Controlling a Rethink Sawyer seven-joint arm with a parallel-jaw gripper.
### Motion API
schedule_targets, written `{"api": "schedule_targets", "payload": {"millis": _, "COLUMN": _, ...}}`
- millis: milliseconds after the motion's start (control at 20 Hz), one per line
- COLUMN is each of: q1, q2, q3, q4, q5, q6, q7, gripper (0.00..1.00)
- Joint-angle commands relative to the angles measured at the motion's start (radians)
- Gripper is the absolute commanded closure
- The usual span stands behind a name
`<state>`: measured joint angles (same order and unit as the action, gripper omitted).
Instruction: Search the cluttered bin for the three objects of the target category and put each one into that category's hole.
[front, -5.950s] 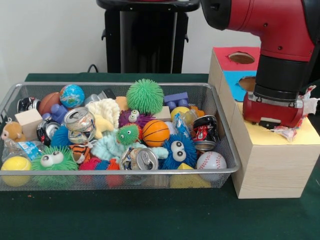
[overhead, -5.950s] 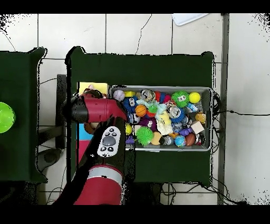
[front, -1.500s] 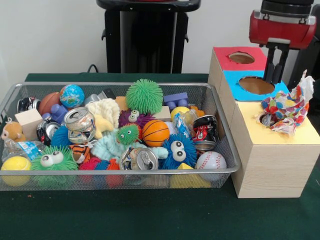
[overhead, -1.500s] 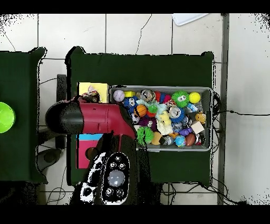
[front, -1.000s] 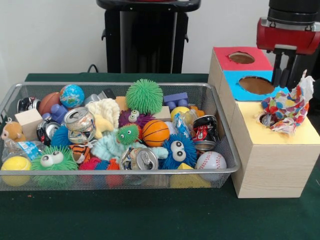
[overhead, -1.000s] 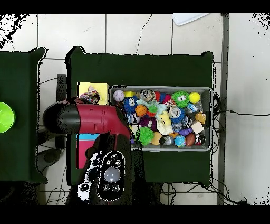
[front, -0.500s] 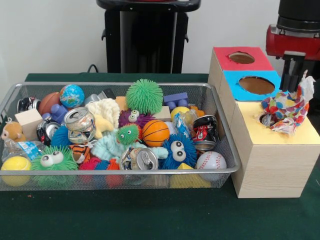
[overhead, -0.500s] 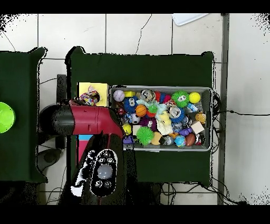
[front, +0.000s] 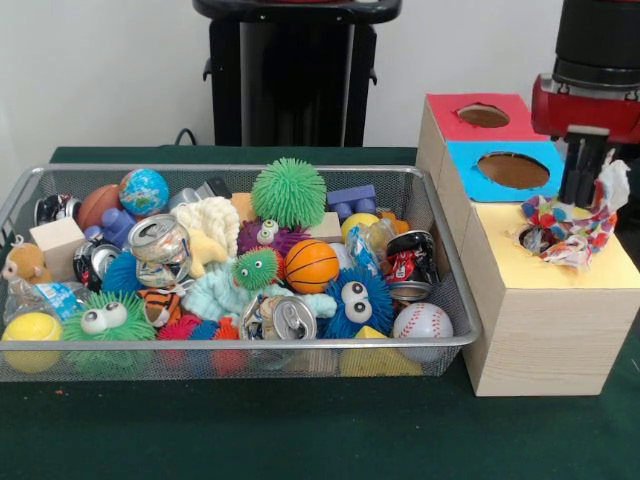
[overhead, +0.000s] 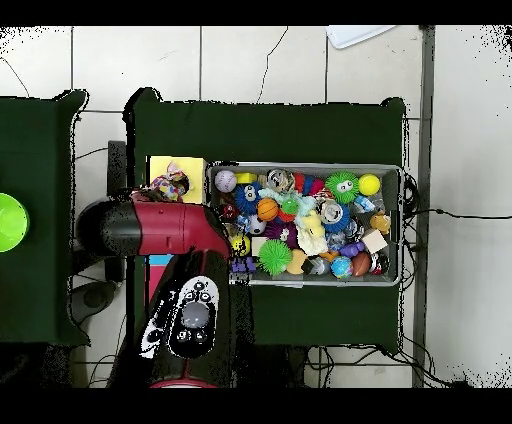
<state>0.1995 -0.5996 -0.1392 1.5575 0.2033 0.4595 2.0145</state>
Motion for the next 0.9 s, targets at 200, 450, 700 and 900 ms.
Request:
{"api": "schedule_targets", "payload": {"millis": 200, "q1": -0.012, "q2": 0.093, "q3": 0.058, "q4": 0.039, "q5": 0.036, "q6": -0.077, "q7": 0.199, "gripper": 1.0}}
{"api": "schedule_targets", "payload": {"millis": 450, "q1": -0.008, "q2": 0.121, "q3": 0.053, "q4": 0.023, "q5": 0.036, "q6": -0.078, "q7": 0.195, "gripper": 1.0}}
{"api": "schedule_targets", "payload": {"millis": 700, "q1": -0.003, "q2": 0.149, "q3": 0.042, "q4": -0.001, "q5": 0.028, "q6": -0.071, "q7": 0.183, "gripper": 1.0}}
{"api": "schedule_targets", "payload": {"millis": 900, "q1": 0.023, "q2": 0.161, "q3": 0.001, "q4": -0.011, "q5": 0.005, "q6": -0.126, "q7": 0.193, "gripper": 1.0}}
